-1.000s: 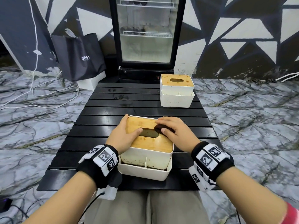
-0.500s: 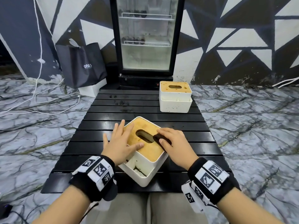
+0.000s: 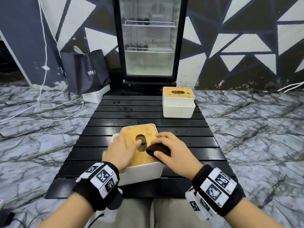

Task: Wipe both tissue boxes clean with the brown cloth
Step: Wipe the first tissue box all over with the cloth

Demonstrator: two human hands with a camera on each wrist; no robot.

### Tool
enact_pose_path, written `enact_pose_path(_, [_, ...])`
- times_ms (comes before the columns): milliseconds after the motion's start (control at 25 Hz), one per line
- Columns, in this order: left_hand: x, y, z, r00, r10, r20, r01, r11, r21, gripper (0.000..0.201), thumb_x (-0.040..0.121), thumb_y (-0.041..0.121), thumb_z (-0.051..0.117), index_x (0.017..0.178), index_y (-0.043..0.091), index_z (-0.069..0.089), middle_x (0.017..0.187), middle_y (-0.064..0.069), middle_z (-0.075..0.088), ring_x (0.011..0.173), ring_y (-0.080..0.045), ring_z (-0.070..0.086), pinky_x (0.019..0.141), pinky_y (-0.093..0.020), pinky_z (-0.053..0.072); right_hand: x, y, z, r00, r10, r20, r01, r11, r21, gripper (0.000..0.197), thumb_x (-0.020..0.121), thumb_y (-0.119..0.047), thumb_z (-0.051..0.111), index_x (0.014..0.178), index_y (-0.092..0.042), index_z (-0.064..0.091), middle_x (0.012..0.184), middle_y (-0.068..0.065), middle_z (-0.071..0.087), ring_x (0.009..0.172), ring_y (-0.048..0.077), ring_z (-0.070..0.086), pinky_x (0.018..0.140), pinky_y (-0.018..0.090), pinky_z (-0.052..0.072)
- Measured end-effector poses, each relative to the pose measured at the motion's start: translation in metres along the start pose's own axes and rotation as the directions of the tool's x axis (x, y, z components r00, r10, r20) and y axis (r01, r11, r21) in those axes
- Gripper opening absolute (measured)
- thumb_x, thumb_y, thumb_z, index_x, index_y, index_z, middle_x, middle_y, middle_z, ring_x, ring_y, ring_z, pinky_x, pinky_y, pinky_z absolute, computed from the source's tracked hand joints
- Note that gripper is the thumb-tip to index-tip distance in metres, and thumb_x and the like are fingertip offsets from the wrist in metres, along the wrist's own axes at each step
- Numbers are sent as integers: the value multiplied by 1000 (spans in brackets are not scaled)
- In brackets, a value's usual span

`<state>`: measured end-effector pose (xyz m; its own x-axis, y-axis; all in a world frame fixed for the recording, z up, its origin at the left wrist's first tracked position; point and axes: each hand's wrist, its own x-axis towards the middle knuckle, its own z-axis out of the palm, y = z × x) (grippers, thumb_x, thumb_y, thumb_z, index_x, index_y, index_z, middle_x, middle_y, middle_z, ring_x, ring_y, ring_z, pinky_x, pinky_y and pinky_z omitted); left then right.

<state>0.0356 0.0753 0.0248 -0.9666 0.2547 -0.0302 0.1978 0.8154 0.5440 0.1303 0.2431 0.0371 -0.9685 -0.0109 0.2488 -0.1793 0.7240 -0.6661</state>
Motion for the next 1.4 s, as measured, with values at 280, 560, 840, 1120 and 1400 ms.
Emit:
enact_pose_path(280, [16, 0, 8, 991, 88, 97, -72, 984, -161, 72, 90, 39, 52, 148, 25, 14, 150, 1, 32, 133, -21, 37, 107, -47, 34, 2, 14, 23, 986, -162, 28, 164, 985, -46, 29, 91, -24, 50, 118, -20, 58, 129, -6, 53, 123, -4, 27, 102, 2, 7])
enact_pose_path(560, [28, 2, 5, 975, 161, 154, -134, 976, -171, 71, 92, 37, 53, 150, 28, 12, 156, 4, 23, 139, -17, 30, 107, -29, 26, 10, 37, 23, 970, -236, 50, 238, 971, -32, 40, 89, -37, 37, 122, -26, 56, 129, -6, 53, 122, 1, 35, 104, 9, 19])
enact_pose_path(840, [29, 0, 8, 977, 154, 145, -130, 978, -162, 70, 92, 39, 52, 149, 31, 11, 155, 6, 24, 137, -18, 33, 109, -34, 29, 57, 67, 9, 997, -79, -15, 79, 996, -50, 37, 87, -30, 41, 121, -28, 56, 127, -8, 51, 120, 5, 36, 108, 32, 27])
enact_pose_path(1120, [28, 0, 10, 977, 177, 117, -158, 975, -158, 68, 93, 36, 51, 149, 32, 12, 154, 7, 26, 136, -17, 34, 110, -40, 30, 0, 36, 38, 979, -197, -57, 198, 980, 6, 35, 87, -34, 41, 117, -32, 58, 125, -19, 51, 125, 3, 36, 108, 24, 24])
enact_pose_path(1400, [25, 2, 6, 970, 190, 150, -165, 973, -164, 72, 92, 34, 55, 149, 29, 13, 155, 7, 22, 138, -16, 31, 108, -31, 28, 36, 62, 18, 990, -138, -4, 138, 990, -28, 35, 87, -42, 37, 118, -40, 55, 125, -18, 51, 121, 5, 42, 103, 51, 31])
